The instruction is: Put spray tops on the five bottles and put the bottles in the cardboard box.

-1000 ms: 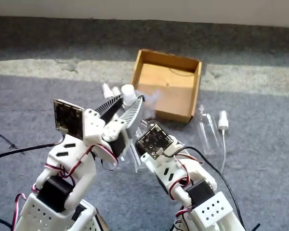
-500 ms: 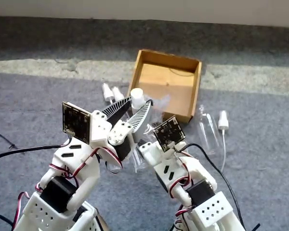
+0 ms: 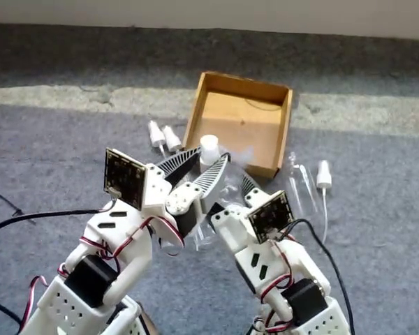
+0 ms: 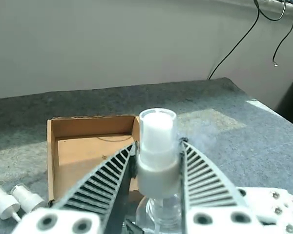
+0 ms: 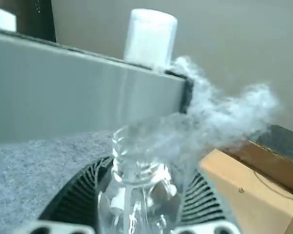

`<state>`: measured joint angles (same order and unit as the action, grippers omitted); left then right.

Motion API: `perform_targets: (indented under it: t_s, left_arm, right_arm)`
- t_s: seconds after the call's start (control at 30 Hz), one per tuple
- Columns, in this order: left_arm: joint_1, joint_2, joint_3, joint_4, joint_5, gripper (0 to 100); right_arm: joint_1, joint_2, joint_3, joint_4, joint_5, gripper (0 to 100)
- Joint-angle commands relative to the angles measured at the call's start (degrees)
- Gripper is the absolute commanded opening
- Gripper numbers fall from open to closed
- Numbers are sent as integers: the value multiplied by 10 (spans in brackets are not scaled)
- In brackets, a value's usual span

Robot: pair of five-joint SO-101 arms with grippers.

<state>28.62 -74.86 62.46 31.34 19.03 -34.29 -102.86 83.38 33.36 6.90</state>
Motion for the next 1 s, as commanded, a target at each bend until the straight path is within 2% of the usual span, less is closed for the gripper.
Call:
perform_targets:
  t_s: [0.0,0.17,0.4,0.63,0.8,0.97]
  left_arm:
    - [4,63,-24,-11,-4,8]
    - [28,80,-35,-8,-6,20]
    - [28,80,-37,-4,-6,212]
    - [28,58,-106,88,-6,213]
    - [24,-26,-107,95,-7,213]
    - [22,-98,-106,95,-41,213]
  right_arm:
    - [0,-21,-7,24,-8,4]
    - [1,-15,-5,26,-5,4]
    - [5,-15,-7,25,-5,4]
    - [20,-11,-3,-17,-6,4]
    - [29,-9,-1,-18,-8,4]
    - [30,-13,29,-21,-8,4]
